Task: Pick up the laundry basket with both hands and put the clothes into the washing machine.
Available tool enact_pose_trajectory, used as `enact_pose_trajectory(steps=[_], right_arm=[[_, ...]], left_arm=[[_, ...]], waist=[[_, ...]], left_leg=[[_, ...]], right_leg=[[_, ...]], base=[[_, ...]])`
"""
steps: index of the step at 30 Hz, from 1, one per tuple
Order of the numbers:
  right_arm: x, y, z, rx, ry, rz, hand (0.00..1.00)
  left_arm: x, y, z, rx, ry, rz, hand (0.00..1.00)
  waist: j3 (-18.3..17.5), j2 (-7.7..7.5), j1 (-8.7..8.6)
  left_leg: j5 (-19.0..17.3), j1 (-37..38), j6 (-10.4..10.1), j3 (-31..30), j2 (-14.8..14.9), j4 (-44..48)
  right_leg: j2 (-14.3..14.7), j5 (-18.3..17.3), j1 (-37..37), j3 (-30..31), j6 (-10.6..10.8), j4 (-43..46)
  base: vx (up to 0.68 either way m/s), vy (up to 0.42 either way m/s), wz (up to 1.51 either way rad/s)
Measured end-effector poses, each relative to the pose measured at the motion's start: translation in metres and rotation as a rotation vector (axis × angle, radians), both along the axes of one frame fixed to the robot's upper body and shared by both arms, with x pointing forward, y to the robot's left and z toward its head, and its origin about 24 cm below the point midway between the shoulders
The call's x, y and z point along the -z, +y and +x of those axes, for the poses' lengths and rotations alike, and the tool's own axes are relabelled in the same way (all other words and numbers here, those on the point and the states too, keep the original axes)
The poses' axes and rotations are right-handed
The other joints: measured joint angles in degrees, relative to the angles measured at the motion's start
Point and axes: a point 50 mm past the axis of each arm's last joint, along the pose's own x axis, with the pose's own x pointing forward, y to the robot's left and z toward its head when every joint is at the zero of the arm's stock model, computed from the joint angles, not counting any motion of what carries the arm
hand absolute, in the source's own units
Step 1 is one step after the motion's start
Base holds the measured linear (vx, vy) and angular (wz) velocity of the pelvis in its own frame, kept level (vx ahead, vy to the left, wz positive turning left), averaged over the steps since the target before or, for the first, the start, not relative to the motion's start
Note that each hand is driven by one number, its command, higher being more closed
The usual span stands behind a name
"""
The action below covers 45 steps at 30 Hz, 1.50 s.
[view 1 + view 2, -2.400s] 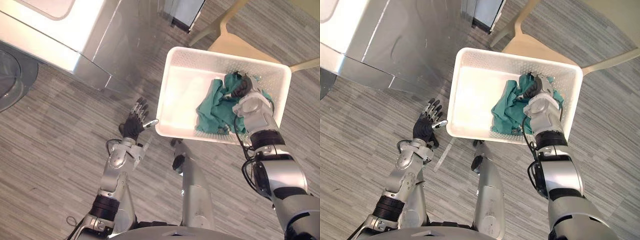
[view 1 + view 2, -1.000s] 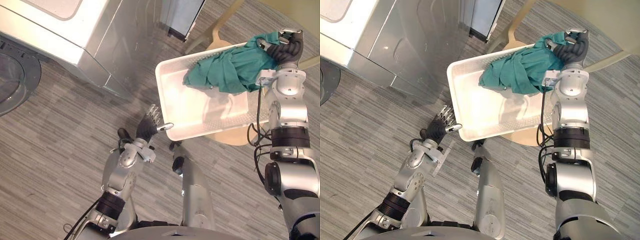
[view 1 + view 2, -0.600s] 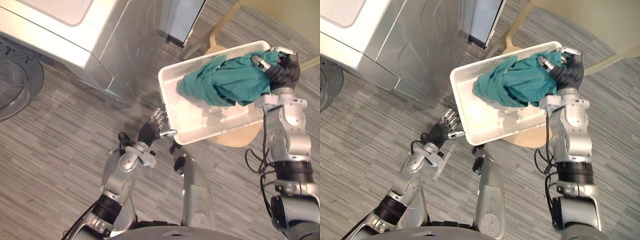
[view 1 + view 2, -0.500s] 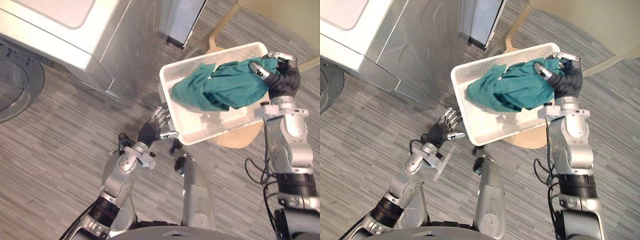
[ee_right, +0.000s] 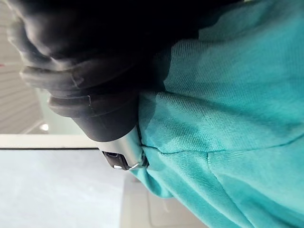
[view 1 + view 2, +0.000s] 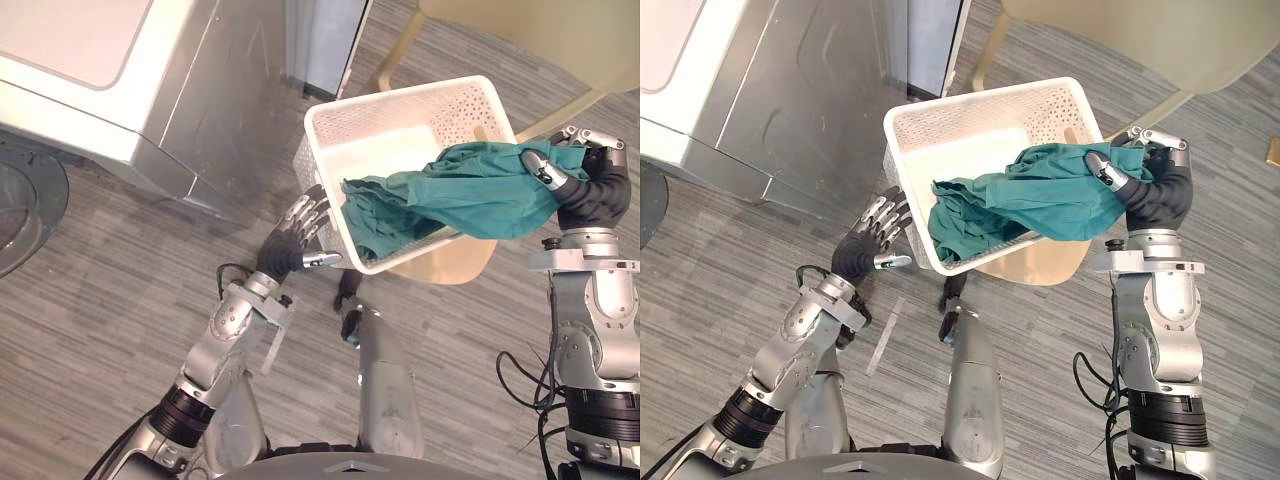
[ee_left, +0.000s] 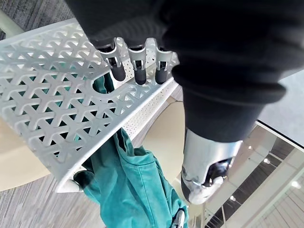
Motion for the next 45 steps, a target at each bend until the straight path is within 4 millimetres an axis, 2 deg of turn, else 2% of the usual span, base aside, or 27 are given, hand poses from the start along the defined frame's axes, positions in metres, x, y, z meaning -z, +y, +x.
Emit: enact_pose_trajectory(steps=[6,9,11,13,16,18,20,21,22,24,27,30,32,34,37,40,42,45], right_arm=[[-0.007,0.003,-0.002,-0.023,-0.039,-0.016,1.0],[-0.019,0.008,0.001,-0.043,-0.088,-0.024,1.0],[-0.029,0.017,0.005,-0.078,-0.12,-0.043,1.0],[-0.037,0.032,0.005,-0.139,-0.158,-0.062,1.0],[-0.046,0.052,-0.008,-0.214,-0.243,-0.049,1.0],[-0.048,0.059,-0.019,-0.241,-0.296,-0.022,1.0],[-0.043,0.06,-0.02,-0.244,-0.29,0.0,1.0],[-0.037,0.061,-0.019,-0.241,-0.271,0.032,1.0],[-0.035,0.061,-0.019,-0.242,-0.264,0.042,1.0],[-0.03,0.063,-0.018,-0.248,-0.25,0.067,1.0],[-0.025,0.062,-0.019,-0.246,-0.229,0.074,1.0],[-0.023,0.062,-0.026,-0.262,-0.22,0.086,1.0],[-0.021,0.061,-0.029,-0.265,-0.212,0.077,1.0],[-0.014,0.058,-0.031,-0.253,-0.173,0.067,1.0],[-0.01,0.059,-0.031,-0.273,-0.141,0.045,1.0],[-0.008,0.06,-0.03,-0.296,-0.122,0.011,1.0],[-0.008,0.061,-0.028,-0.318,-0.108,-0.023,1.0],[-0.01,0.069,-0.022,-0.371,-0.099,-0.055,1.0]], left_arm=[[-0.007,0.006,-0.003,0.025,-0.03,0.0,0.0],[-0.007,0.008,-0.003,0.031,-0.045,0.02,0.0],[-0.005,0.009,0.0,0.036,-0.047,0.051,0.0],[0.001,0.007,0.007,0.037,-0.034,0.093,0.0],[0.003,0.004,0.019,0.026,-0.042,0.173,0.0],[-0.012,0.003,0.028,0.004,-0.13,0.24,0.0],[-0.028,0.002,0.035,-0.018,-0.208,0.284,0.0],[-0.045,0.003,0.043,-0.055,-0.277,0.305,0.0],[-0.052,0.005,0.046,-0.076,-0.3,0.309,0.0],[-0.073,0.014,0.054,-0.166,-0.363,0.312,0.0],[-0.085,0.024,0.059,-0.24,-0.397,0.309,0.0],[-0.093,0.036,0.054,-0.265,-0.431,0.347,0.0],[-0.096,0.044,0.042,-0.27,-0.466,0.365,0.0],[-0.1,0.046,0.018,-0.218,-0.563,0.438,0.0],[-0.094,0.05,-0.002,-0.141,-0.602,0.526,0.0],[-0.069,0.056,-0.016,-0.023,-0.538,0.651,0.0],[-0.045,0.055,-0.028,0.119,-0.454,0.736,0.0],[-0.018,0.047,-0.044,0.325,-0.345,0.773,0.0]], waist=[[-0.2,-0.35,-0.66],[-0.2,-0.35,-1.16],[-0.2,-0.39,-1.3],[-0.1,-0.37,-0.32],[0.2,-0.74,1.2],[0.3,-0.8,1.81],[0.4,-0.89,1.83],[0.4,-0.91,1.89],[0.4,-0.91,1.9],[0.4,-0.92,1.86],[0.4,-0.91,2.13],[0.4,-0.91,2.99],[0.4,-0.9,3.18],[0.3,-0.88,3.64],[0.2,-0.81,3.98],[-0.1,-0.83,4.18],[-0.8,-0.83,4.12],[-0.9,-0.83,3.82]], left_leg=[[-0.7,-1.1,-0.4,-0.1,-0.7,-0.3],[-1.1,-3.1,-0.1,-0.2,-0.8,0.1],[-1.8,-5.2,0.4,-0.2,0.3,2.6],[-3.0,-6.9,0.8,0.1,2.6,5.8],[-5.7,-9.3,1.0,1.0,6.2,10.5],[-7.5,-11.6,1.0,1.4,8.2,12.9],[-7.5,-12.5,1.0,1.5,8.4,13.0],[-7.5,-13.2,1.0,1.6,8.7,13.0],[-7.4,-13.3,1.0,1.6,8.8,13.0],[-7.3,-13.1,0.9,1.6,9.0,12.9],[-6.9,-12.1,0.5,1.6,9.0,12.6],[-6.5,-10.1,0.6,1.7,8.9,11.7],[-6.5,-8.1,0.5,1.7,8.8,11.3],[-6.6,-4.3,-0.1,1.7,8.3,10.2],[-6.7,-0.5,-0.8,1.8,7.8,9.3],[-7.0,3.0,-1.6,1.8,7.7,9.0],[-7.5,3.7,-2.0,1.5,8.0,10.1],[-8.8,3.8,-2.3,1.1,8.9,12.4]], right_leg=[[0.8,2.8,-0.2,1.3,0.0,-4.6],[1.5,4.7,-1.2,2.5,0.4,-7.5],[2.0,6.2,-2.4,2.7,0.3,-8.0],[3.4,6.8,-3.6,3.7,0.3,-7.6],[4.8,6.9,-6.4,4.9,0.2,-5.4],[5.5,6.8,-8.6,5.2,0.2,-4.5],[5.5,6.8,-9.4,5.0,0.2,-4.8],[5.5,6.8,-9.8,4.4,0.2,-5.2],[5.5,6.8,-9.8,4.2,0.2,-5.2],[5.5,7.0,-9.5,3.9,0.3,-5.3],[5.4,7.2,-8.5,3.6,0.1,-5.1],[5.3,6.3,-7.0,3.0,-0.3,-4.1],[5.0,5.2,-5.6,2.5,-0.4,-2.8],[4.4,3.0,-2.9,2.2,-0.5,-1.0],[3.9,0.9,-0.3,2.2,-0.5,0.8],[3.6,-1.5,1.8,2.3,-0.6,3.1],[3.4,-2.9,1.8,2.6,-0.7,5.8],[3.2,-5.0,1.1,3.1,-0.4,9.0]], base=[[-0.06,0.03,-0.12],[-0.09,0.029,-0.15],[-0.08,0.023,-0.22],[-0.04,0.002,-0.42],[-0.04,-0.007,-0.49],[-0.04,-0.005,-0.32],[-0.03,-0.012,-0.07],[0.0,0.0,0.0],[0.0,0.0,0.0],[0.0,0.0,0.0],[0.02,0.002,0.03],[0.04,0.006,0.06],[0.06,0.009,0.08],[0.07,0.012,0.12],[0.06,0.0,0.05],[0.03,-0.009,-0.01],[0.0,0.0,0.0],[-0.03,-0.003,-0.06]])
